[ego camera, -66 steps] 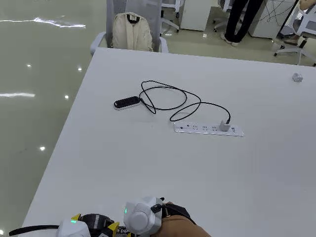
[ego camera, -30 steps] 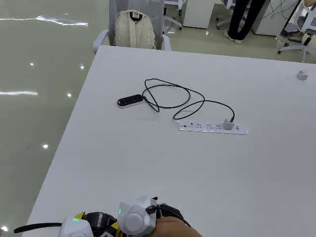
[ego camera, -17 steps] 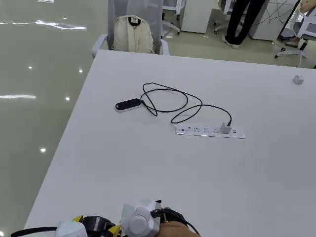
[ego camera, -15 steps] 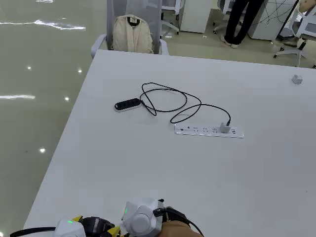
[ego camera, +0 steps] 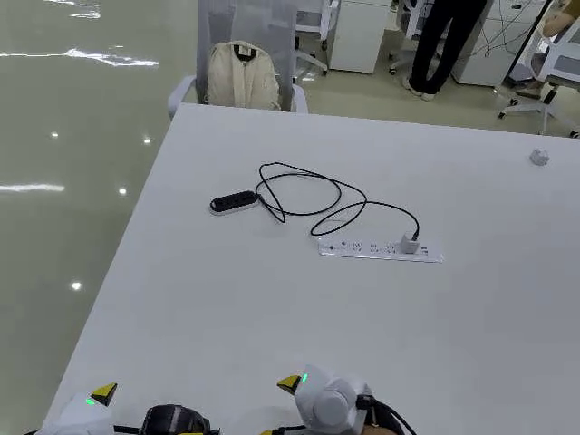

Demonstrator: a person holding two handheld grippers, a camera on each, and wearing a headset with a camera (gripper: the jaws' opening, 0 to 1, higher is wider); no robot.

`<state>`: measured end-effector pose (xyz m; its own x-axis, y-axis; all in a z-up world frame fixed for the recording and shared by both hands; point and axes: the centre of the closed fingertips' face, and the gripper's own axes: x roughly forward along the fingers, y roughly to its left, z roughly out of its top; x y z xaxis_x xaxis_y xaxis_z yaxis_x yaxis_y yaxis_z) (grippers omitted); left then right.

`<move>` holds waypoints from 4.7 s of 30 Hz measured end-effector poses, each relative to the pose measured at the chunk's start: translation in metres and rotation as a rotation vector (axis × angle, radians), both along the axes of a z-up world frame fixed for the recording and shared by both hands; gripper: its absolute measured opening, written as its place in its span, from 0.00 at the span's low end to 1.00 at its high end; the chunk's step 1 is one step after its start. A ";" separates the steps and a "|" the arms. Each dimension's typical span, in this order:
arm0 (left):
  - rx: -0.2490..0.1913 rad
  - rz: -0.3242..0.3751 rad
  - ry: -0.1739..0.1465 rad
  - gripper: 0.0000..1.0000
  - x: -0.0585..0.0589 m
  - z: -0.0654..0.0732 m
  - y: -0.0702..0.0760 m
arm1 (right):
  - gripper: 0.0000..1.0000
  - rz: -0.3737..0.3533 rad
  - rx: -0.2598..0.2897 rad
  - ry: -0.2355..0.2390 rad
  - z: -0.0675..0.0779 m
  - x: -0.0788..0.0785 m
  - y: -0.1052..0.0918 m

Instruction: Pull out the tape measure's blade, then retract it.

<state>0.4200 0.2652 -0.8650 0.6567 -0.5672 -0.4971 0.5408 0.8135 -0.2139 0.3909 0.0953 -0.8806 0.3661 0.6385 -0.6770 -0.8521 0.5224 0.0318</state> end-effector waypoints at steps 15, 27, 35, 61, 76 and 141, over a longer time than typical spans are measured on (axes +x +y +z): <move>0.043 -0.043 -0.015 1.00 -0.025 0.018 0.036 | 0.69 -0.223 0.053 -0.039 0.019 -0.043 -0.089; 0.086 -0.038 -0.021 1.00 -0.043 0.027 0.073 | 0.88 -0.390 0.064 -0.049 0.021 -0.079 -0.163; 0.114 -0.024 -0.026 1.00 -0.059 0.029 0.079 | 1.00 -0.481 0.069 -0.084 0.024 -0.103 -0.191; 0.098 0.006 -0.017 1.00 -0.088 0.034 0.103 | 1.00 -0.538 0.053 -0.054 0.014 -0.159 -0.209; 0.111 -0.026 -0.003 1.00 -0.089 0.036 0.106 | 1.00 -0.547 0.049 -0.083 0.019 -0.155 -0.215; 0.111 -0.009 -0.005 1.00 -0.089 0.040 0.115 | 1.00 -0.536 0.020 -0.047 0.015 -0.165 -0.219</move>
